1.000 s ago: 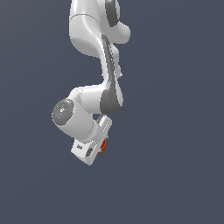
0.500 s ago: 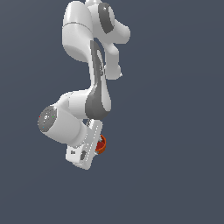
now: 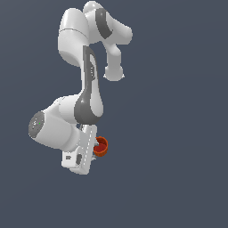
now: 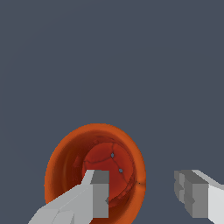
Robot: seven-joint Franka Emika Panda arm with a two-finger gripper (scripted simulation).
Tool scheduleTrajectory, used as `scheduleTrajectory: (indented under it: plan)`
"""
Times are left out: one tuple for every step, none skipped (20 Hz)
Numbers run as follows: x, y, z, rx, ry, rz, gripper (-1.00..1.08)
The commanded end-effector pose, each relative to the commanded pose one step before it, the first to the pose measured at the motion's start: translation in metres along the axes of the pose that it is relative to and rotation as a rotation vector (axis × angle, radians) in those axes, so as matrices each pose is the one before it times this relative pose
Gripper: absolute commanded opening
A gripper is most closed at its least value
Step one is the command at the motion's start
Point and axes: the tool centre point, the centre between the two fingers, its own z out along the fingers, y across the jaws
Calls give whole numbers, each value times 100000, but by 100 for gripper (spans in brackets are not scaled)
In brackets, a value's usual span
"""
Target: Pick up the object and move it to a goal position.
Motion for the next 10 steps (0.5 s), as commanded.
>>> scheduleTrajectory:
  plan:
    - [-276,127,-66,-88,1088,-2466,28]
    - [-93,32,-21,-34,306,-670,28]
    - [-80,26,-18,-31,258,-565,28]
    - [-64,21,-15,-28,213,-465,28]
    - [-51,16,-12,-23,165,-360,28]
    - [-41,11,-8,-16,115,-251,28]
    - [-22,7,-5,-10,70,-153,28]
    - [-40,5,2,0,0,0,28]
    - [36,-22,3,11,-127,335,28]
    - [-4,1,42,0,0,0,28]
